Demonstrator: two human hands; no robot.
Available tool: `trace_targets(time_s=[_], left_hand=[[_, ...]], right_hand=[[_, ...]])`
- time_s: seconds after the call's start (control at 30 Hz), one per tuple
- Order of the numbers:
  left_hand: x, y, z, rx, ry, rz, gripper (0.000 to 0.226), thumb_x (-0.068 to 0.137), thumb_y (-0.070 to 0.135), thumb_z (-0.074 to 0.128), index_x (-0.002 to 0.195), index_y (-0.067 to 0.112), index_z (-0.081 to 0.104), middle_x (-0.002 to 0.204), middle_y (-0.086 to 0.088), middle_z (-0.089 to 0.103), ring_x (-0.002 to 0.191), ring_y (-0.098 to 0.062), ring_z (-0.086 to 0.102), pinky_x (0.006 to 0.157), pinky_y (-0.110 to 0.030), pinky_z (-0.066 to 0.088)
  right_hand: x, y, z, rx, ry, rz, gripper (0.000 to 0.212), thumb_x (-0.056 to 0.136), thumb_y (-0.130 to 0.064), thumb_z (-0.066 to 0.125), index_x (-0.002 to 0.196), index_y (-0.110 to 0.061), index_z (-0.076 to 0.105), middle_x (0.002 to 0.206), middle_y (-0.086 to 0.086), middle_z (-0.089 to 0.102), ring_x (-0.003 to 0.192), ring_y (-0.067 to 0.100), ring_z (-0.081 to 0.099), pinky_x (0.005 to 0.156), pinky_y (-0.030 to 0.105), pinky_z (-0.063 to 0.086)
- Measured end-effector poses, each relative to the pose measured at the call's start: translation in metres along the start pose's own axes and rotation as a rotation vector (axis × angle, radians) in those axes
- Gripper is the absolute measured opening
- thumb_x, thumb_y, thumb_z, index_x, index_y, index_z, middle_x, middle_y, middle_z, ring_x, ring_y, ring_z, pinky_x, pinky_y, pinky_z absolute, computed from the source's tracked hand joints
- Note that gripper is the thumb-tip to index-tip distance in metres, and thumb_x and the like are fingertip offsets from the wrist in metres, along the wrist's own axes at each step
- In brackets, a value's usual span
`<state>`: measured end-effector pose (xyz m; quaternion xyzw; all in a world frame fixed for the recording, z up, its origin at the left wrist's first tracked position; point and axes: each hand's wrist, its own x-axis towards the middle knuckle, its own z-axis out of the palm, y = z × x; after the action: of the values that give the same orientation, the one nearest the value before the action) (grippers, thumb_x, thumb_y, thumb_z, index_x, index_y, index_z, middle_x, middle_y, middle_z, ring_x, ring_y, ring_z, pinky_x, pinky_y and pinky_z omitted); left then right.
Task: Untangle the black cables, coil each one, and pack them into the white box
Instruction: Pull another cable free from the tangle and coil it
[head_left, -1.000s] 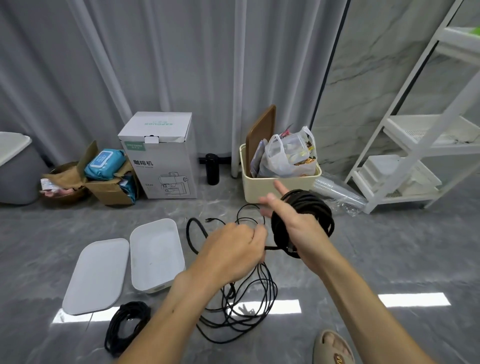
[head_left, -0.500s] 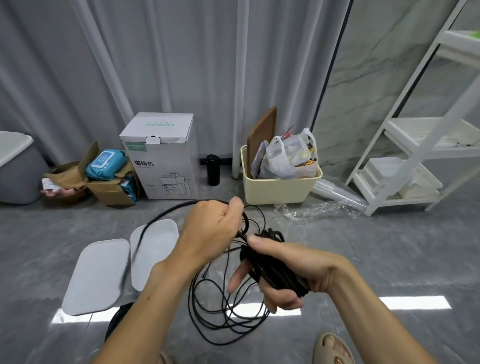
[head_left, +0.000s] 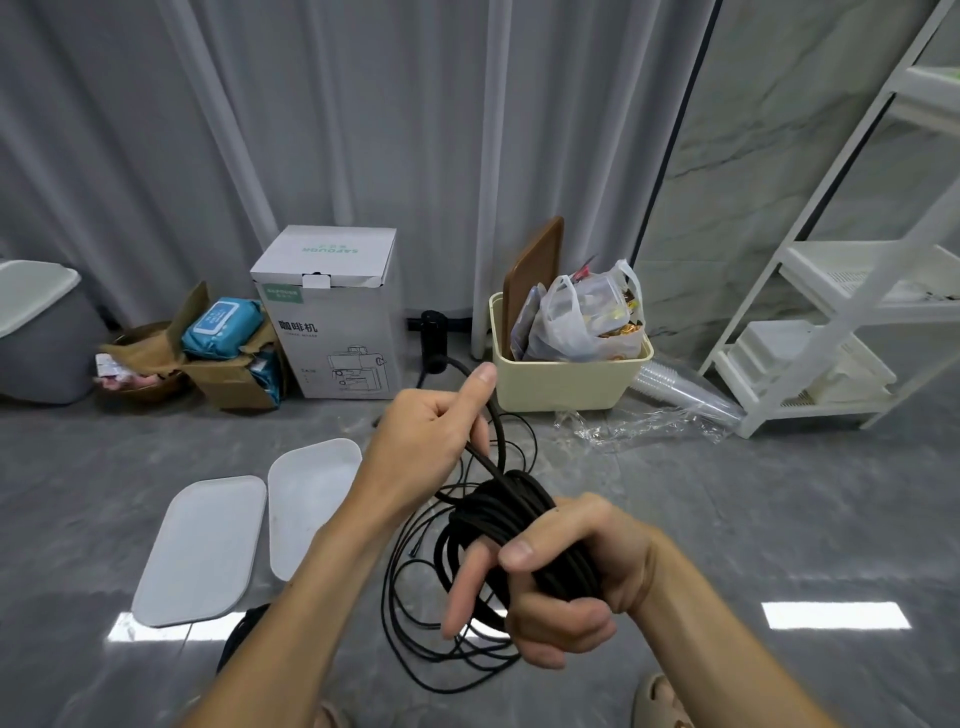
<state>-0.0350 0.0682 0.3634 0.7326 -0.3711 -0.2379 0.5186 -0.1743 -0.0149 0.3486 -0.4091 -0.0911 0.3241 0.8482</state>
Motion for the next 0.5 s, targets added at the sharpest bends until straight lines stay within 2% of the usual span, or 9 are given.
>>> trace_targets(time_s=[0.1,0.23,0.33,0.43,0.5], left_hand=[[0.001,-0.002,0.000,0.021,0.051,0.028,0.069,0.094,0.059,0.047,0.046,0.011,0.062,0.037,0.007,0.032,0.039,-0.009,0.035,0.057,-0.029,0.034],[0.002,-0.006,-0.001,0.070,0.089,0.042,0.075,0.093,0.063,0.041,0.044,0.009,0.058,0.037,0.008,0.048,0.043,-0.005,0.046,0.062,-0.030,0.038],[-0.001,-0.006,0.001,0.081,0.034,0.040,0.077,0.094,0.061,0.038,0.048,0.001,0.054,0.038,0.008,0.047,0.044,-0.004,0.046,0.061,-0.027,0.036],[-0.002,-0.009,0.006,0.040,-0.059,0.035,0.071,0.092,0.061,0.035,0.052,0.006,0.057,0.049,0.006,0.056,0.056,-0.004,0.053,0.069,-0.024,0.039],[-0.002,-0.009,0.010,-0.064,-0.136,-0.041,0.066,0.094,0.059,0.035,0.056,0.009,0.057,0.054,0.003,0.057,0.059,-0.009,0.053,0.069,-0.026,0.042]], right_hand=[[0.000,0.001,-0.001,0.029,-0.030,-0.050,0.039,0.096,-0.026,0.044,0.122,0.000,0.058,0.043,0.002,0.035,0.033,0.018,0.031,0.068,0.022,0.048],[-0.002,0.002,-0.001,0.026,-0.043,-0.079,0.041,0.096,-0.026,0.043,0.124,-0.001,0.059,0.044,0.001,0.036,0.034,0.017,0.032,0.069,0.022,0.048],[-0.002,0.002,0.000,0.026,-0.047,-0.125,0.041,0.097,-0.026,0.042,0.126,-0.001,0.057,0.044,0.003,0.035,0.035,0.018,0.033,0.069,0.021,0.048],[0.000,0.002,0.002,0.011,0.013,-0.205,0.043,0.098,-0.026,0.042,0.131,-0.002,0.055,0.044,0.003,0.039,0.033,0.021,0.029,0.071,0.022,0.049],[0.001,0.004,0.002,-0.003,0.084,-0.270,0.045,0.099,-0.027,0.043,0.136,-0.002,0.052,0.046,0.001,0.050,0.033,0.021,0.036,0.074,0.024,0.049]])
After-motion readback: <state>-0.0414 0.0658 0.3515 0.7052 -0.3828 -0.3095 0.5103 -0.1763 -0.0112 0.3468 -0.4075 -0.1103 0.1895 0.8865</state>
